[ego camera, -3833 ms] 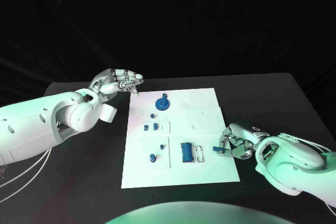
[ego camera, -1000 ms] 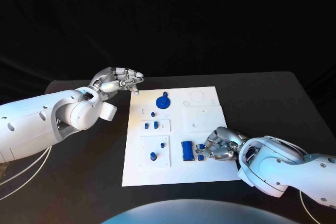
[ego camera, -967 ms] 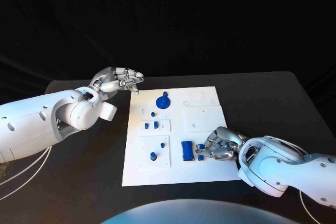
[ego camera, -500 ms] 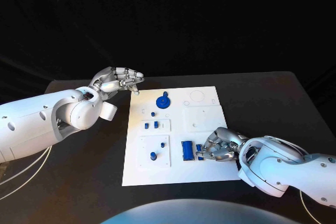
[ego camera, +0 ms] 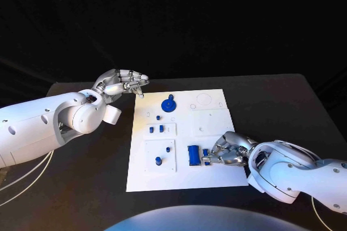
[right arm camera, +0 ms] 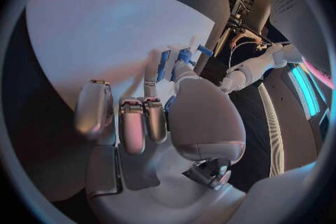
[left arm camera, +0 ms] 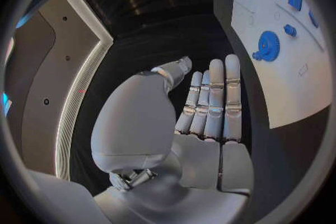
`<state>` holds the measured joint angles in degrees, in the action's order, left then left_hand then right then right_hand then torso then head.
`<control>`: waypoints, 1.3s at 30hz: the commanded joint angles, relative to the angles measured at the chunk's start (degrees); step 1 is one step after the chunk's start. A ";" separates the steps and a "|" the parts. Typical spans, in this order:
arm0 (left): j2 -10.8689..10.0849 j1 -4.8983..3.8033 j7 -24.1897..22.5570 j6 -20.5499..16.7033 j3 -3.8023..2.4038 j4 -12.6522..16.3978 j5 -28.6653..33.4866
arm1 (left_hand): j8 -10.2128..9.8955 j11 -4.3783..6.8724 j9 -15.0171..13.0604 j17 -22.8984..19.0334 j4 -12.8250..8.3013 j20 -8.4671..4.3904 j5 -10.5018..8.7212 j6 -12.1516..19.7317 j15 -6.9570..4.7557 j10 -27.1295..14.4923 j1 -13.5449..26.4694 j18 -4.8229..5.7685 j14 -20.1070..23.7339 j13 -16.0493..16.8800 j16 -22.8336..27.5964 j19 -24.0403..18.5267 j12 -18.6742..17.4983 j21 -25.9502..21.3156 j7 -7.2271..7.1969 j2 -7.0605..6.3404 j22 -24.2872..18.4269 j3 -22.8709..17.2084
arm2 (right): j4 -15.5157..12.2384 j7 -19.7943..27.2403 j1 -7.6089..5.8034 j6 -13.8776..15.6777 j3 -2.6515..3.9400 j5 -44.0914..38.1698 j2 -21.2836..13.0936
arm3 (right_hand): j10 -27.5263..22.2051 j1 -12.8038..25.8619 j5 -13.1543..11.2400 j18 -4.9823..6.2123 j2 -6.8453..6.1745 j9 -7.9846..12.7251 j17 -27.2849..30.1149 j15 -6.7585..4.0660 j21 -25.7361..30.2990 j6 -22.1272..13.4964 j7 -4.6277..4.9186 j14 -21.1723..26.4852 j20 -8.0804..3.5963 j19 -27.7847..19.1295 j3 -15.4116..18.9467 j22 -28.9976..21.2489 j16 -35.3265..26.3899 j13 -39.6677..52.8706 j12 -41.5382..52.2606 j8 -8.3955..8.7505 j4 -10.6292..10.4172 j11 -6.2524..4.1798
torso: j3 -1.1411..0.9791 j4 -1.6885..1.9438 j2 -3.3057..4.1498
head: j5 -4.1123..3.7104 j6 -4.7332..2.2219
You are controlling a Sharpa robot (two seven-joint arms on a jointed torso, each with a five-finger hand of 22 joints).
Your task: Assemble the parts on the task board
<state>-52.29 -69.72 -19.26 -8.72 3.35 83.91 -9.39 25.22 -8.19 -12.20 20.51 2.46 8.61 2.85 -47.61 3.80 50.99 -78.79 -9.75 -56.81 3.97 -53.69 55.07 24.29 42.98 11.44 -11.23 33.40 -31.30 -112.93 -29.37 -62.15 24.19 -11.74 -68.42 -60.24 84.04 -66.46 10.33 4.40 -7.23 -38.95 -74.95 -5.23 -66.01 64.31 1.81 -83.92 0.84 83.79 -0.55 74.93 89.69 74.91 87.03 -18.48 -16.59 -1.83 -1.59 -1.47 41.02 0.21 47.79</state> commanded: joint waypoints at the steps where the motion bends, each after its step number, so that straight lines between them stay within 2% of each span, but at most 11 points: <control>1: 0.13 -0.03 -0.29 0.92 -0.04 0.09 -0.08 | 0.13 -0.02 -0.07 0.07 0.16 0.43 0.10 0.28 0.12 -0.35 0.08 -0.75 0.20 0.07 0.24 0.12 0.29 -0.25 0.01 0.45 -0.08 0.21 | 0.35 1.67 0.05 -0.61 -0.02 -0.35 -0.36 | 5.08 -3.34 0.18 -0.27 0.08 0.07 -14.69 -0.38 0.24 0.12 -0.05 -6.00 -0.09 1.10 0.32 8.79 0.17 13.47 -0.33 0.27 0.27 -0.49 | 0.02 -0.01 -0.05 | -0.08 -0.10; 5: 0.14 -0.03 -0.30 0.93 -0.04 0.10 -0.08 | 0.13 -0.02 -0.07 0.07 0.16 0.43 0.10 0.28 0.12 -0.35 0.08 -0.75 0.20 0.07 0.24 0.12 0.29 -0.25 0.01 0.45 -0.08 0.21 | 0.99 2.37 0.03 -1.20 -0.01 -0.34 -0.50 | 5.04 -9.19 0.23 -0.24 0.28 0.31 -14.61 -0.48 0.51 0.12 -0.22 -5.99 -0.16 1.07 -0.46 8.82 0.14 13.41 -0.47 0.44 0.49 -0.62 | -0.03 0.04 0.02 | 0.01 -0.13; 10: 0.13 -0.03 -0.31 0.90 -0.04 0.11 -0.08 | 0.13 -0.02 -0.07 0.07 0.16 0.43 0.10 0.28 0.12 -0.35 0.08 -0.75 0.20 0.07 0.24 0.12 0.29 -0.25 0.01 0.45 -0.08 0.21 | 1.60 2.73 0.03 -1.91 -0.01 -0.48 -0.20 | 5.01 -11.56 0.21 -0.25 0.03 0.50 -14.62 -0.53 0.55 0.37 -0.30 -5.99 -0.20 1.09 -0.72 8.87 0.14 13.37 -0.56 0.48 0.34 -0.69 | -0.04 -0.01 0.05 | 0.05 -0.18; 20: 0.13 -0.03 -0.29 0.89 -0.04 0.10 -0.08 | 0.13 -0.02 -0.07 0.07 0.16 0.43 0.10 0.28 0.12 -0.35 0.08 -0.75 0.20 0.07 0.24 0.12 0.29 -0.25 0.01 0.45 -0.08 0.21 | 1.89 2.41 0.02 -1.65 -0.01 -1.31 0.25 | 5.00 -12.21 0.12 -0.26 -0.79 0.60 -14.68 -0.55 0.53 0.70 -0.27 -6.00 -0.24 1.13 -0.30 8.93 0.16 13.36 -0.59 0.40 0.01 -0.70 | 0.01 -0.01 -0.01 | 0.08 -0.04; 29: 0.10 -0.03 -0.31 0.87 -0.03 0.09 -0.08 | 0.13 -0.02 -0.07 0.07 0.16 0.43 0.10 0.28 0.12 -0.35 0.08 -0.75 0.20 0.07 0.24 0.12 0.29 -0.25 0.01 0.45 -0.08 0.21 | 1.36 4.46 -0.27 0.28 0.00 -0.55 -1.08 | 5.01 -8.91 0.18 -0.27 -1.19 0.79 -14.71 -0.41 0.65 1.02 -0.10 -6.01 -0.15 1.19 2.17 9.01 0.18 13.36 -0.61 0.34 -0.25 -0.54 | -0.02 -0.03 -0.01 | 0.17 -0.35; 32: 0.11 -0.03 -0.36 0.85 -0.03 0.07 -0.08 | 0.13 -0.02 -0.07 0.07 0.16 0.43 0.10 0.28 0.12 -0.35 0.08 -0.75 0.20 0.07 0.24 0.12 0.29 -0.25 0.01 0.45 -0.08 0.21 | 1.41 7.49 -0.82 1.46 0.01 1.48 -1.47 | 4.94 -7.81 0.21 -0.22 -1.13 0.83 -14.42 -0.37 1.00 0.99 -0.03 -5.95 -0.11 1.12 2.98 8.95 0.07 13.24 -0.84 0.34 -0.28 -0.48 | -0.01 -0.04 -0.07 | 0.16 -0.62; 36: 0.15 -0.02 -0.44 0.81 0.02 -0.02 0.10 | 0.19 -0.04 -0.06 0.10 0.24 0.45 0.10 0.41 0.15 -0.52 0.07 -0.75 0.28 0.07 0.27 0.10 0.37 -0.34 0.03 0.46 -0.15 0.26 | 2.48 14.68 -2.24 3.80 0.04 6.25 -1.53 | 4.47 -6.57 0.19 0.34 -1.00 0.95 -12.65 -0.05 4.71 -0.18 0.47 -5.58 0.14 0.25 5.22 8.09 -0.65 12.53 -2.34 0.77 -0.22 -0.06 | 0.14 -0.12 -0.24 | 0.26 -1.23; 38: 0.24 -0.02 -0.48 0.75 0.13 -0.19 0.43 | 0.20 -0.05 -0.06 0.10 0.29 0.47 0.09 0.45 0.17 -0.53 0.14 -0.74 0.32 0.08 0.30 0.07 0.39 -0.38 0.04 0.42 -0.17 0.31 | 3.70 19.11 -3.14 4.82 0.05 9.86 -1.31 | 3.93 -6.93 0.26 0.84 -0.66 1.02 -11.09 0.31 8.15 -1.66 1.00 -5.23 0.42 -0.61 6.35 7.24 -1.32 11.79 -3.90 1.27 -0.18 0.39 | 0.23 -0.13 -0.31 | 0.23 -1.51; 39: 0.35 -0.02 -0.55 0.68 0.26 -0.38 0.93 | 0.21 -0.06 -0.05 0.10 0.33 0.49 0.09 0.49 0.20 -0.53 0.19 -0.72 0.40 0.08 0.34 0.03 0.42 -0.43 0.04 0.39 -0.20 0.35 | 5.03 23.00 -3.85 5.52 0.06 13.47 -0.97 | 3.25 -7.58 0.23 1.33 -0.26 1.08 -9.70 0.61 11.51 -2.65 1.40 -4.91 0.68 -1.46 6.80 6.36 -1.97 10.85 -5.86 1.64 -0.13 0.74 | 0.36 -0.17 -0.49 | 0.27 -1.94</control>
<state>-52.18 -69.72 -19.22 -8.68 3.51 83.68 -9.33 25.21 -8.21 -12.20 20.57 2.62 8.61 2.85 -47.61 3.80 50.98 -78.79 -9.76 -56.81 3.96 -53.69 55.07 24.42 42.87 11.43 -11.23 33.29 -31.14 -109.37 -18.46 -65.26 26.33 -11.71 -64.08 -61.58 83.93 -73.44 10.30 4.75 -8.12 -37.92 -74.92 -5.08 -56.63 62.46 2.96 -84.02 1.41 83.07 5.84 74.91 88.18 74.91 82.38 -17.15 -16.75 -1.49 -1.48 -1.53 40.84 0.43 46.53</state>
